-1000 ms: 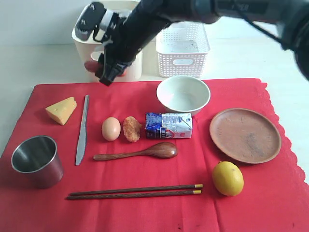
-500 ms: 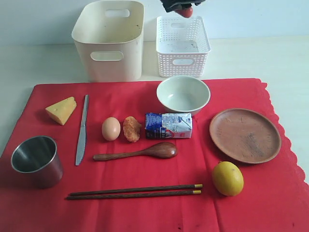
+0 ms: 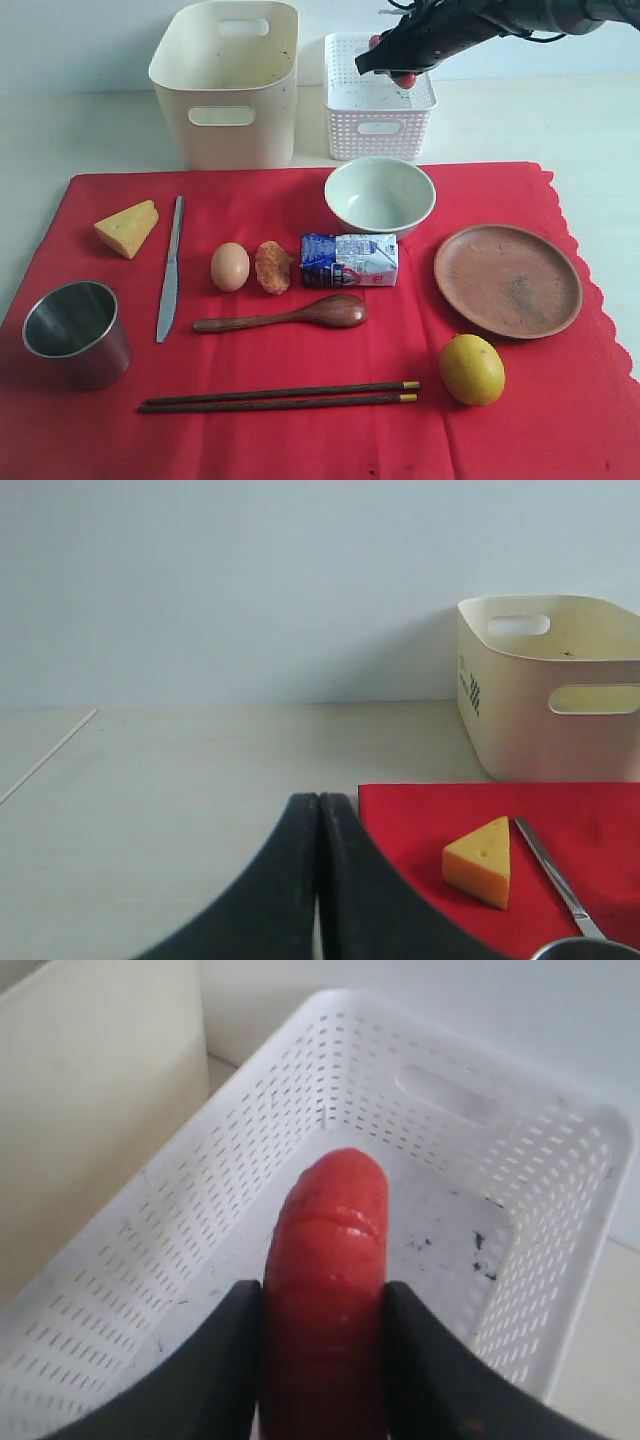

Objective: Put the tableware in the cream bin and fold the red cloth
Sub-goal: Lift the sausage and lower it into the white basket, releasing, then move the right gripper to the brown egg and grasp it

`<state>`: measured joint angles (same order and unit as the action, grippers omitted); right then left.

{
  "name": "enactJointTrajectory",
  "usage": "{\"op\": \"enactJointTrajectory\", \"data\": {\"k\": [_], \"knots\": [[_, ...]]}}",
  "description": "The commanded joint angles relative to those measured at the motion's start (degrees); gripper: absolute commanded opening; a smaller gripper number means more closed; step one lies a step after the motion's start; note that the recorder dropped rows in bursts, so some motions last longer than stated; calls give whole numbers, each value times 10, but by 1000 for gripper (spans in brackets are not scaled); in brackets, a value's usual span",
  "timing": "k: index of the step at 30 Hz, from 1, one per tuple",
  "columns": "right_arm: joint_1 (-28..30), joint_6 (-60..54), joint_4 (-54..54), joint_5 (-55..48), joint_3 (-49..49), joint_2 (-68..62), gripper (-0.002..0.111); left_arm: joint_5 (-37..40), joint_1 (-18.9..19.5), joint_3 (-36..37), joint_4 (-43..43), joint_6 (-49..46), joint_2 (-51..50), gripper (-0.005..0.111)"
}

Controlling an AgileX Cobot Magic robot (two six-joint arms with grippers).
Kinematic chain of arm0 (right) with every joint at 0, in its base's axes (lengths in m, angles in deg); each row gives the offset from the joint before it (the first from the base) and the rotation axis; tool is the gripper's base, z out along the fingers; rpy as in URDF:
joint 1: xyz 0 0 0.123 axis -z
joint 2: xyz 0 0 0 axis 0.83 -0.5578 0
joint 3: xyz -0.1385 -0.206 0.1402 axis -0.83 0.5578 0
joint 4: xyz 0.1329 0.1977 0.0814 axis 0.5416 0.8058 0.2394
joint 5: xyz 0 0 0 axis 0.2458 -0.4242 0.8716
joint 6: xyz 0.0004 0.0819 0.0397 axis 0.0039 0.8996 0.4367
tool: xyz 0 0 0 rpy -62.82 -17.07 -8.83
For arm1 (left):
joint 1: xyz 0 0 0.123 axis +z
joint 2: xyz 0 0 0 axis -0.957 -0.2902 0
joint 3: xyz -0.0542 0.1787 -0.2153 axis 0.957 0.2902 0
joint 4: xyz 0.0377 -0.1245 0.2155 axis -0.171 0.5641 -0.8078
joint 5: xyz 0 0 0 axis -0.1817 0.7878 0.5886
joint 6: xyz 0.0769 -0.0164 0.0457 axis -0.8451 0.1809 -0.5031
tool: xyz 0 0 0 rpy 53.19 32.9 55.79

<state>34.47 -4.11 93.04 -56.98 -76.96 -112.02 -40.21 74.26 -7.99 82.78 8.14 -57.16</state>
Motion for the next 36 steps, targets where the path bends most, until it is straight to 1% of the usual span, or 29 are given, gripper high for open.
{"op": "enactJointTrajectory", "data": {"k": [1, 4, 6, 9, 14, 18, 26, 30, 36], "knots": [[2, 6, 7, 37, -3, -12, 0, -2, 1, 0, -1, 0, 3, 0], [2, 6, 7, 38, -3, -21, 0, -2, 1, 0, -1, 0, 3, 0], [2, 6, 7, 41, -3, -24, 3, -2, 1, 0, -1, 0, 3, 0], [2, 8, 7, 47, -3, -25, 13, -2, 1, 0, -1, 0, 3, 0], [2, 35, 7, 53, -3, -25, 36, -2, 1, 0, -1, 0, 3, 0], [2, 35, 7, 52, -3, -25, 46, -2, 1, 0, -1, 0, 3, 0], [2, 35, 7, 50, -3, -25, 56, -2, 1, 0, -1, 0, 3, 0], [2, 82, 18, 39, -3, -24, 56, -2, 1, 0, -1, 0, 3, 0], [2, 80, 17, -56, -33, 14, 56, -2, 1, 0, -1, 0, 3, 0]]}}
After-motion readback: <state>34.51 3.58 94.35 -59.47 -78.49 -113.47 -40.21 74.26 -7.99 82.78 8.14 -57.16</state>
